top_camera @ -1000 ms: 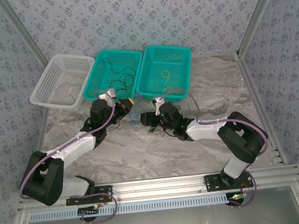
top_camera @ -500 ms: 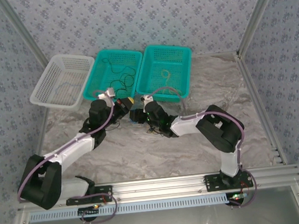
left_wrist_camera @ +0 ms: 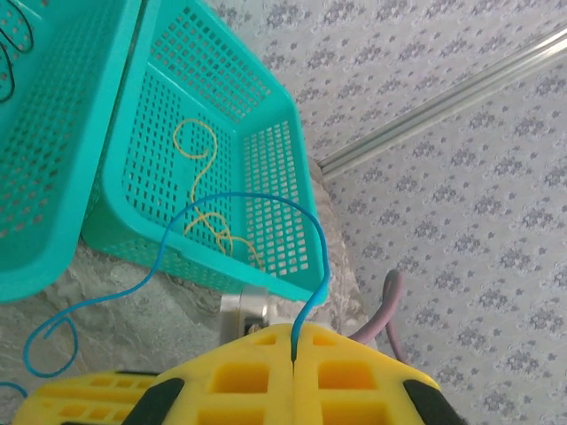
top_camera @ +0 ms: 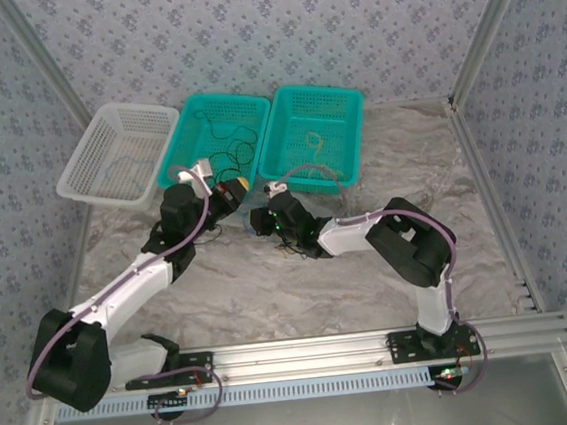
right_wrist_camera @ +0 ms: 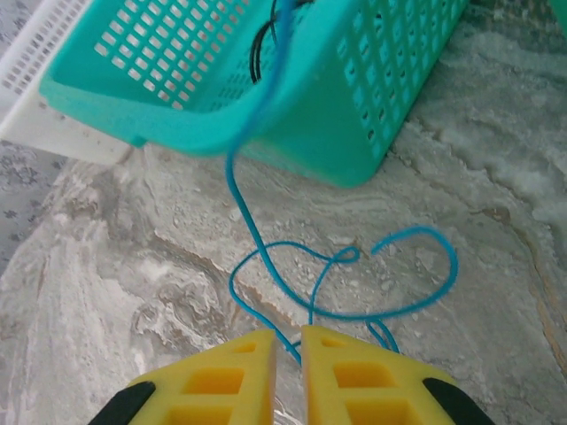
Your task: Untangle the cables
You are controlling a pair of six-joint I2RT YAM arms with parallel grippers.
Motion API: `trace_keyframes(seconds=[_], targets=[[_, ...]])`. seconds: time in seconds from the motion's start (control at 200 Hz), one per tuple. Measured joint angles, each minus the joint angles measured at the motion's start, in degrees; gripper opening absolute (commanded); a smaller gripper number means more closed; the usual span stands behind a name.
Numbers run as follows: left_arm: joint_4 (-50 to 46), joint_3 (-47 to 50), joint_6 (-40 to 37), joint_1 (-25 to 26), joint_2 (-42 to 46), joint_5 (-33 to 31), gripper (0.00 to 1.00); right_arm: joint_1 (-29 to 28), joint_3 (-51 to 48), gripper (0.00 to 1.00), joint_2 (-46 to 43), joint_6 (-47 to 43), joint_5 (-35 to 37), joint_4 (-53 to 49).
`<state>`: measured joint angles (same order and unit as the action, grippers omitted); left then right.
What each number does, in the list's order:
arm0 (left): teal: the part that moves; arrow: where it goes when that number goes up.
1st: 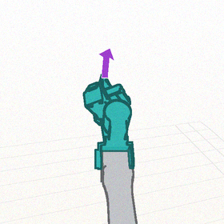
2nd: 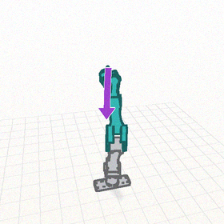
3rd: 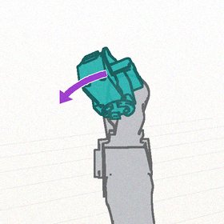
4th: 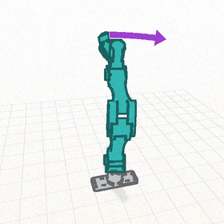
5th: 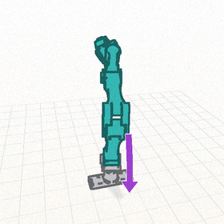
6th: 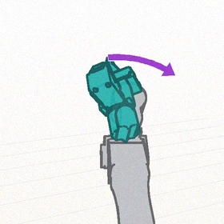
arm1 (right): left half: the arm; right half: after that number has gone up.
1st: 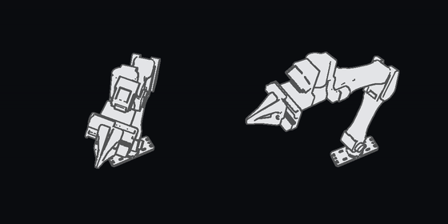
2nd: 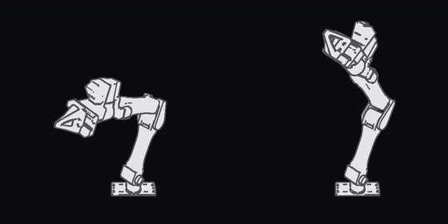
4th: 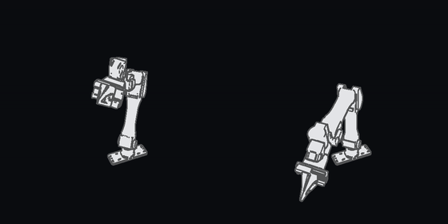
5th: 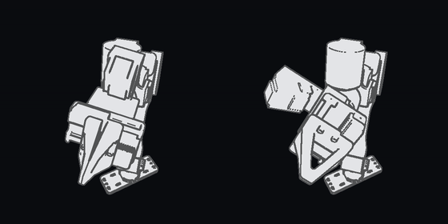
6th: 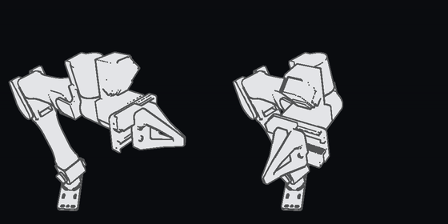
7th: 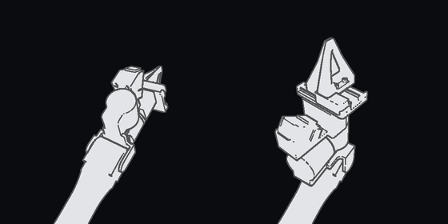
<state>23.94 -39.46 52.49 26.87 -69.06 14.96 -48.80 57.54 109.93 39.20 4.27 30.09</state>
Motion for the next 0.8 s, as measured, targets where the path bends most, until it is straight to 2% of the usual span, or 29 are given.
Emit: trace_keyframes(seconds=[0.275, 0.485, 0.675, 0.8], targets=[[-2.9, -4.4, -3.6, -3.6, 2.7, 0.4, 0.00, 0.0, 0.0, 0.15, 0.0, 0.0, 0.0, -3.8], [-5.6, -7.3, -6.9, -4.3, 3.0, 0.7, 0.00, -0.1, 0.0, 0.15, 0.1, 0.1, 0.2, -5.8], [-7.8, -10.2, -9.9, -5.6, 3.1, 0.7, 0.00, -0.1, 0.0, 0.18, 0.2, 0.5, 0.7, -7.7], [-11.8, -13.0, -13.0, -7.0, 4.0, -1.8, 0.00, -0.1, 0.0, 0.26, 0.2, 1.1, 0.9, -8.3]])
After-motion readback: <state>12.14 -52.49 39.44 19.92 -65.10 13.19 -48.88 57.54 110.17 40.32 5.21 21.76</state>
